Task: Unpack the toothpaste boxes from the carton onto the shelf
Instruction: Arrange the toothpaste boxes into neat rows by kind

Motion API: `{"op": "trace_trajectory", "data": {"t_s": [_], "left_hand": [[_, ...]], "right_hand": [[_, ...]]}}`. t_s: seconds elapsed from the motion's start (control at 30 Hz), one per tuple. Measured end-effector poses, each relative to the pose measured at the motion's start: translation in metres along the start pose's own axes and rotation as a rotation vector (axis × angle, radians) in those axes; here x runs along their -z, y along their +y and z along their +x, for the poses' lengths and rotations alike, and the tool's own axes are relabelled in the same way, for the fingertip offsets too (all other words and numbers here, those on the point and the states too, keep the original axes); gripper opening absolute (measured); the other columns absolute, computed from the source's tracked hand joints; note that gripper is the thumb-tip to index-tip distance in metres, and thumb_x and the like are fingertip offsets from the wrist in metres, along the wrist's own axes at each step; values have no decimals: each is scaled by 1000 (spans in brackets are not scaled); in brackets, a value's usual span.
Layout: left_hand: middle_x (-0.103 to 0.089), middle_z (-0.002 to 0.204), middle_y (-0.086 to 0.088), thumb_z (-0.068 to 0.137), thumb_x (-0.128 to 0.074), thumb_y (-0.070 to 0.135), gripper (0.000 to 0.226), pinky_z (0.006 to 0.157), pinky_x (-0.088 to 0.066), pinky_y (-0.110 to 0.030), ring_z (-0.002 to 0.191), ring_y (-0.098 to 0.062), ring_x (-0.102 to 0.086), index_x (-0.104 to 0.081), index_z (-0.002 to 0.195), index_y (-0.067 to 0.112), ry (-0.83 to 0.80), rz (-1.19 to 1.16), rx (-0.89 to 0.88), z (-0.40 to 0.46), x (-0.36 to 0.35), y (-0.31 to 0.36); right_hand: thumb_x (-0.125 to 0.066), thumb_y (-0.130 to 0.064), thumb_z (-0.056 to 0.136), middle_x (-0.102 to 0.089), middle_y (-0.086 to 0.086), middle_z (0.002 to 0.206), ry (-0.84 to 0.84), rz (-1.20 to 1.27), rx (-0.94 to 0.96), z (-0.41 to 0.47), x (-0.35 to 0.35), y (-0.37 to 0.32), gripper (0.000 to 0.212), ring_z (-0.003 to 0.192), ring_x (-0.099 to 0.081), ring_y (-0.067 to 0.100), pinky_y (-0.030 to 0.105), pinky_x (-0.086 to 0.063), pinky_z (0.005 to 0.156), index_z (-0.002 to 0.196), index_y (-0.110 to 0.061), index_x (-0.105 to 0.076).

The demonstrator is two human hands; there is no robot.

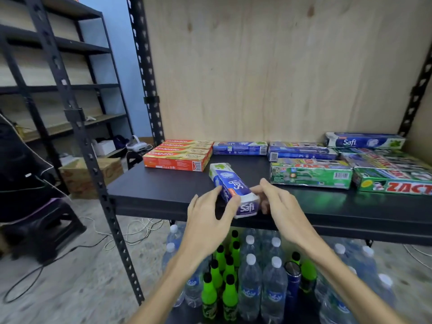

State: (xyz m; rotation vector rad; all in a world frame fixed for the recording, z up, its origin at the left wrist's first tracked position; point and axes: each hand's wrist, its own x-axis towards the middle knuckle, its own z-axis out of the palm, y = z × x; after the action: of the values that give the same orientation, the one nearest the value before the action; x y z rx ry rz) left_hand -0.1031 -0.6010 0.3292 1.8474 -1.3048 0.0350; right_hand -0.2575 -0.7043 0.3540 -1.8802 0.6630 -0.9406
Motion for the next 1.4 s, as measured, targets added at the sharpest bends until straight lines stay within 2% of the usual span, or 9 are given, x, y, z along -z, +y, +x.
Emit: {"op": "trace_trajectory", "data": {"t_s": [0.13,0.23,0.33,0.47,0.6,0.8,0.97,1.23,1.4], "left_hand": [[-63,107,24,72,-31,95,69,111,-36,-40,106,-1,-56,-53,113,43,-89,-33,52,6,12,15],[-50,114,23,61,-52,88,78,102,-41,-32,114,-3,-44,-56,125,42,-107,79,62,15,26,8],[-54,111,19,71,-67,71,67,96,-45,-28,109,-1,-50,-57,131,42,-234,69,33,31,47,-8],[-64,123,20,85,-76,46,49,88,-51,-20,110,3,-60,-56,130,42,-355,-42,27,53,71,-32],[-61,128,26,91,-73,38,41,96,-55,-34,111,-7,-63,-56,127,45,-402,-63,10,69,87,-50],[-57,128,26,80,-67,65,47,97,-47,-27,121,2,-50,-56,125,56,-306,99,-71,82,90,-71],[-63,122,27,81,-69,55,42,86,-48,-21,116,4,-56,-64,122,44,-184,-12,-127,111,88,-67],[-68,119,18,87,-78,29,35,85,-45,-18,107,1,-61,-68,120,31,-119,-80,-137,216,50,-63],[-67,114,14,86,-79,31,39,76,-52,-20,102,-4,-64,-66,123,28,-233,-17,-52,269,26,-72]], "right_hand": [[-38,-28,106,-67,-1,90,-230,-54,56,2,7,0,38,78,-56,12,34,-45,87,101,-30,-76],[-51,-18,101,-68,-6,97,-317,-71,87,7,18,0,33,83,-61,8,24,-47,87,109,-37,-76],[-59,-14,97,-63,-10,99,-183,-177,215,18,24,9,33,87,-58,5,20,-46,84,113,-41,-72],[-67,-40,91,-50,-16,128,44,-650,418,49,33,23,41,122,-39,12,39,-34,104,131,-38,-58],[-58,-69,86,-30,-12,156,-120,-952,372,76,41,20,79,140,-20,19,40,-15,111,153,-35,-33],[-56,-72,86,-59,-16,130,-341,-988,315,112,45,12,63,115,-37,7,35,-19,97,139,-39,-50],[-59,-77,78,-59,-30,98,-260,-878,318,131,55,5,57,100,-48,2,37,-25,100,123,-42,-60],[-76,-64,70,-69,-14,104,-157,-749,191,206,78,4,51,93,-64,14,41,-48,95,111,-35,-67],[-82,-50,75,-66,-4,107,-206,-767,138,252,79,26,52,88,-57,11,27,-47,83,117,-23,-68]]}}
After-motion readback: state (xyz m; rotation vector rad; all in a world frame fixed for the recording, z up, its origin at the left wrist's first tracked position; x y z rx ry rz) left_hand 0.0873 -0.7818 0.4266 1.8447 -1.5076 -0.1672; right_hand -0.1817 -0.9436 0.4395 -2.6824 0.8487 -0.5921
